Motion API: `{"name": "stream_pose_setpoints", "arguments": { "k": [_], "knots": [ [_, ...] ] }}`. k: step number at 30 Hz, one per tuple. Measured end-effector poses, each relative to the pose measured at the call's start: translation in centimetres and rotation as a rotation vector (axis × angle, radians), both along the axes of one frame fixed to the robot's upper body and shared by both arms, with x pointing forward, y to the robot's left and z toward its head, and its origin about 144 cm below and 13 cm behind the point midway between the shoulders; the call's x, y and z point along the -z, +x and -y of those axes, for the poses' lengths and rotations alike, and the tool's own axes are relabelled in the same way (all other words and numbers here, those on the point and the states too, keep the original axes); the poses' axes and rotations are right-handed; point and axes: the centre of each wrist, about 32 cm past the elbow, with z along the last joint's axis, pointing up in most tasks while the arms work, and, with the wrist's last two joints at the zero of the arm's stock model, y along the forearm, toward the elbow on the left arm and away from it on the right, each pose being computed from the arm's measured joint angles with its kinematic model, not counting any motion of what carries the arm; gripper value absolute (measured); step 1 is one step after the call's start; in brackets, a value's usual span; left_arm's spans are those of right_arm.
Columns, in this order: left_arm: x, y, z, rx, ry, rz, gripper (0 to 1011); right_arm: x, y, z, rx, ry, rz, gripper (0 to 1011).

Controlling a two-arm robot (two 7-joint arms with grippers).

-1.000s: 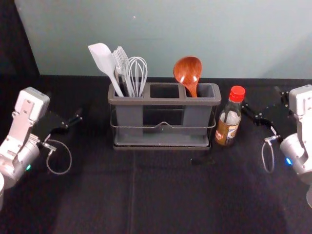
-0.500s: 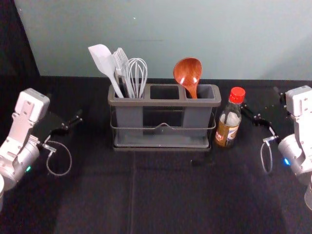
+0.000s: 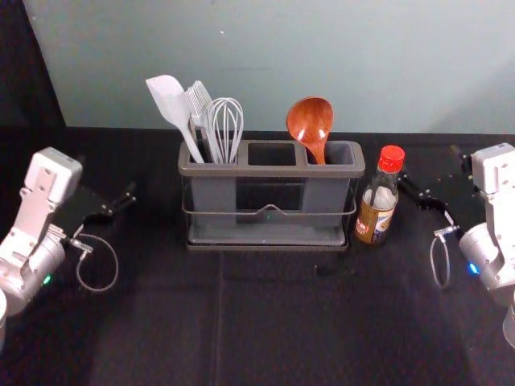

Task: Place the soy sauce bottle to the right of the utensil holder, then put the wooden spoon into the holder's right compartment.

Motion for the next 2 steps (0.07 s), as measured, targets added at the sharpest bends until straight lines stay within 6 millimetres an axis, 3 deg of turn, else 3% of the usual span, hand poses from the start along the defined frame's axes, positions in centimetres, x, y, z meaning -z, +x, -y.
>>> {"name": "stream_pose_setpoints", "arguments": {
  "k": [2],
  "knots": [
    [0.0, 0.0, 0.0, 0.0, 0.0, 0.0, 1005, 0.0, 0.0, 0.0, 0.0, 0.0, 0.0, 1003]
  ]
}}
